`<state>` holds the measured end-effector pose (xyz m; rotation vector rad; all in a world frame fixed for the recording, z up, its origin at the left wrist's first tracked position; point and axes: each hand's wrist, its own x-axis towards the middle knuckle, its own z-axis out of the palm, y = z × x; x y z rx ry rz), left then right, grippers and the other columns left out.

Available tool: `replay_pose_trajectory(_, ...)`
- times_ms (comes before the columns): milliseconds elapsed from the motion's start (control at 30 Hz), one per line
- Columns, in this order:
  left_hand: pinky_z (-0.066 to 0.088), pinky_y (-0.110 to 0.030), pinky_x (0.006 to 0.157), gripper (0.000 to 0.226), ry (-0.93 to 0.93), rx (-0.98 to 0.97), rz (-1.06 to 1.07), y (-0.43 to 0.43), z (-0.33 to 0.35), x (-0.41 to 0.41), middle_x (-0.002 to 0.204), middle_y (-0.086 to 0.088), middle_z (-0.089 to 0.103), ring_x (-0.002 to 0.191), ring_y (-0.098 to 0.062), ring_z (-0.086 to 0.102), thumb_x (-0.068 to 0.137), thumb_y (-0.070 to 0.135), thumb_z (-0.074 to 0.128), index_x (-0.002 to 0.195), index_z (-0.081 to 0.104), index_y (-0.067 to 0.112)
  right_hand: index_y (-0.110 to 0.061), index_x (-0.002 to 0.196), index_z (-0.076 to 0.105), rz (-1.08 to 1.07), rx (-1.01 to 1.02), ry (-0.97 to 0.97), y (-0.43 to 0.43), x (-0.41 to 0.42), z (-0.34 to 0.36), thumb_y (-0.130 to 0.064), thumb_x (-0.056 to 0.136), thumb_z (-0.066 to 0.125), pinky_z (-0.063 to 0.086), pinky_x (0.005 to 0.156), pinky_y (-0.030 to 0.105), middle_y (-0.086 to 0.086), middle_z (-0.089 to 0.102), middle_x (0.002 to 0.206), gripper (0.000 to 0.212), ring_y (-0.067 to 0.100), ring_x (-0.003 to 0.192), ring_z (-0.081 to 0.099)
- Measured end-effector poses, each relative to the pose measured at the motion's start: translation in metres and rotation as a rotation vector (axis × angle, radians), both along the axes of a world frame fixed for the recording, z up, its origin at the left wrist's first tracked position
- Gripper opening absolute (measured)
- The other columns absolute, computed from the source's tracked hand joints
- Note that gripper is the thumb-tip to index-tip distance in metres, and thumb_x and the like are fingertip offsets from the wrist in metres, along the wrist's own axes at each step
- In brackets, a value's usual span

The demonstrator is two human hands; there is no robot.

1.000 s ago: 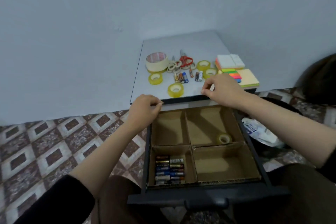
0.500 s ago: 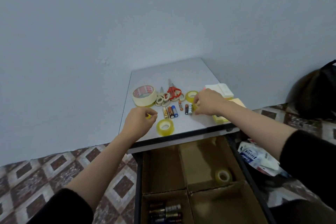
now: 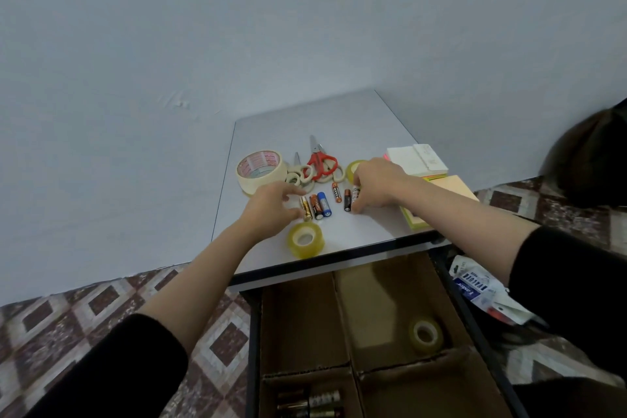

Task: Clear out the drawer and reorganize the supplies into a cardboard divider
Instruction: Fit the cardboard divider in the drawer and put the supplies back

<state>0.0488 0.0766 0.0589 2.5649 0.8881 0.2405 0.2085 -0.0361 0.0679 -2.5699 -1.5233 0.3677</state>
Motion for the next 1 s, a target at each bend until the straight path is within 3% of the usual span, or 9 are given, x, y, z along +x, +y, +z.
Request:
replay_pose_trajectory(67, 0.039, -0.023, 0.085, 0.041, 0.021, 0.009, -0.037, 0.003, 0.001, 0.004, 0.125, 0.000, 0.057, 0.102, -0.009, 0.050, 0.081, 0.020, 0.071, 0.120, 0.060, 0.020, -0.013, 0.084, 0.058, 0.011, 0.018, -0.003, 0.000, 0.003, -0.002, -0.036, 0.075, 0.075, 0.040, 0.063, 0.027, 0.001, 0.056, 0.082, 0.029, 0.022, 0.085, 0.053)
replay_pose_trajectory(167, 0.038, -0.022, 0.084, 0.045, 0.032, 0.012, -0.061, 0.005, 0.002, 0.008, 0.124, 0.001, 0.059, 0.099, -0.007, 0.049, 0.080, 0.021, 0.072, 0.123, 0.059, 0.018, -0.011, 0.111, 0.061, 0.005, 0.049, -0.024, -0.002, 0.005, -0.002, -0.037, 0.075, 0.074, 0.044, 0.073, 0.029, 0.006, 0.062, 0.104, 0.046, 0.023, 0.095, 0.057)
replay_pose_trajectory(500, 0.039, -0.029, 0.098, 0.057, 0.156, 0.019, -0.126, 0.007, 0.000, 0.016, 0.134, -0.001, 0.053, 0.120, -0.018, 0.050, 0.084, 0.025, 0.068, 0.136, 0.047, 0.019, -0.010, 0.102, 0.061, 0.042, 0.081, -0.095, -0.007, 0.001, 0.000, -0.036, 0.072, 0.074, 0.039, 0.065, 0.027, 0.007, 0.062, 0.096, 0.041, 0.025, 0.089, 0.058)
replay_pose_trajectory(667, 0.038, -0.029, 0.097, 0.051, 0.055, 0.056, -0.099, 0.002, 0.002, 0.010, 0.130, -0.006, 0.054, 0.119, -0.022, 0.050, 0.088, 0.021, 0.062, 0.136, 0.045, 0.012, -0.011, 0.104, 0.059, 0.037, 0.185, -0.060, -0.013, -0.003, 0.014, -0.036, 0.071, 0.075, 0.039, 0.064, 0.029, 0.004, 0.059, 0.095, 0.045, 0.023, 0.091, 0.055)
replay_pose_trajectory(800, 0.038, -0.021, 0.088, 0.048, -0.147, -0.034, -0.043, -0.019, 0.018, -0.010, 0.132, -0.007, 0.052, 0.110, -0.018, 0.055, 0.089, 0.011, 0.061, 0.135, 0.047, 0.013, -0.016, 0.101, 0.056, -0.037, 0.347, 0.209, -0.036, -0.015, 0.030, -0.032, 0.070, 0.078, 0.032, 0.053, 0.025, -0.006, 0.049, 0.075, 0.041, 0.013, 0.072, 0.048)
replay_pose_trajectory(900, 0.044, -0.023, 0.086, 0.047, -0.268, -0.237, 0.008, -0.048, 0.029, -0.031, 0.119, -0.010, 0.062, 0.094, -0.015, 0.064, 0.088, 0.005, 0.060, 0.132, 0.049, 0.016, -0.013, 0.098, 0.055, -0.112, 0.505, 0.609, -0.060, -0.036, 0.035, -0.022, 0.071, 0.080, 0.039, 0.050, 0.024, 0.000, 0.056, 0.069, 0.039, 0.013, 0.058, 0.049)
replay_pose_trajectory(1000, 0.051, -0.022, 0.084, 0.045, -0.378, -0.520, 0.023, -0.081, 0.028, -0.056, 0.104, -0.011, 0.068, 0.090, -0.013, 0.067, 0.086, 0.004, 0.063, 0.128, 0.053, 0.017, -0.011, 0.103, 0.050, -0.158, 0.519, 1.014, -0.085, -0.064, 0.023, -0.008, 0.078, 0.073, 0.051, 0.051, 0.027, 0.011, 0.067, 0.078, 0.034, 0.020, 0.055, 0.060)
